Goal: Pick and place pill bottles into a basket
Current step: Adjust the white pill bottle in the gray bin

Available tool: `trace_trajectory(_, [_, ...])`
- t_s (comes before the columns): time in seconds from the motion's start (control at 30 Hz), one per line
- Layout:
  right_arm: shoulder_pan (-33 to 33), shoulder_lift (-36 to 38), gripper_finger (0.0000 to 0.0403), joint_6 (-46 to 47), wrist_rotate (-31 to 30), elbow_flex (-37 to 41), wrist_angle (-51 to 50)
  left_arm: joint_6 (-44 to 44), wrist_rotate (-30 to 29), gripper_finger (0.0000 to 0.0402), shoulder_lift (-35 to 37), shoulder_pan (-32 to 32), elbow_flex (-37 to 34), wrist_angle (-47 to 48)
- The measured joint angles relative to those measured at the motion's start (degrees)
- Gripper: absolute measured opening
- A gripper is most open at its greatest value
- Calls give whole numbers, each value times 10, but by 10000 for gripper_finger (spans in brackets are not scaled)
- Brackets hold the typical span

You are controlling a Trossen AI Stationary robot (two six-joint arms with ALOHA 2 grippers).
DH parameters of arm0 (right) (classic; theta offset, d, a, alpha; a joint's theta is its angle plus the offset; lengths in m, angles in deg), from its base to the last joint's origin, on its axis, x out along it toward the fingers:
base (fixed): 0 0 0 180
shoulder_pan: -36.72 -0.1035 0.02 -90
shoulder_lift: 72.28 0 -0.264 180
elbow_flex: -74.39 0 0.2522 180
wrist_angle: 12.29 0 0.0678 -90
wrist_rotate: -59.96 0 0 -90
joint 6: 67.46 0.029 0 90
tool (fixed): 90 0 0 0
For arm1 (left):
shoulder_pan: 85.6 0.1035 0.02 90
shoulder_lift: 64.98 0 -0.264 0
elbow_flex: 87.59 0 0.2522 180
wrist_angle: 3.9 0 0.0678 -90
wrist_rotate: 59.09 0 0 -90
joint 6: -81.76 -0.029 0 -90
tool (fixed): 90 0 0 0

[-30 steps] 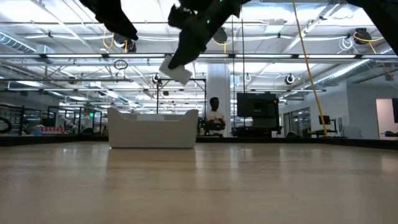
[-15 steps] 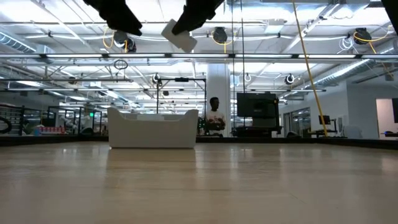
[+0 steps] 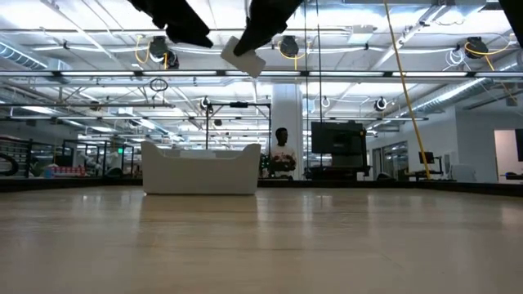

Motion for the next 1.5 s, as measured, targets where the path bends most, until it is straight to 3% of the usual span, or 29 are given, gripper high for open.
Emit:
trace_trajectory(0.33, [13,0,143,-8,-1,0,4,18,-6,294,1,-38,0,-40])
trace_trajectory(0.6, [12,5,143,-16,-11,0,10,28,-6,294,-1,-38,0,-38])
trace_trajectory(0.97, [11,7,143,-22,-9,0,23,13,-7,294,-68,-34,1,-57])
trace_trajectory(1.5, [0,7,143,-26,-11,0,32,0,-3,294,-74,-16,0,-97])
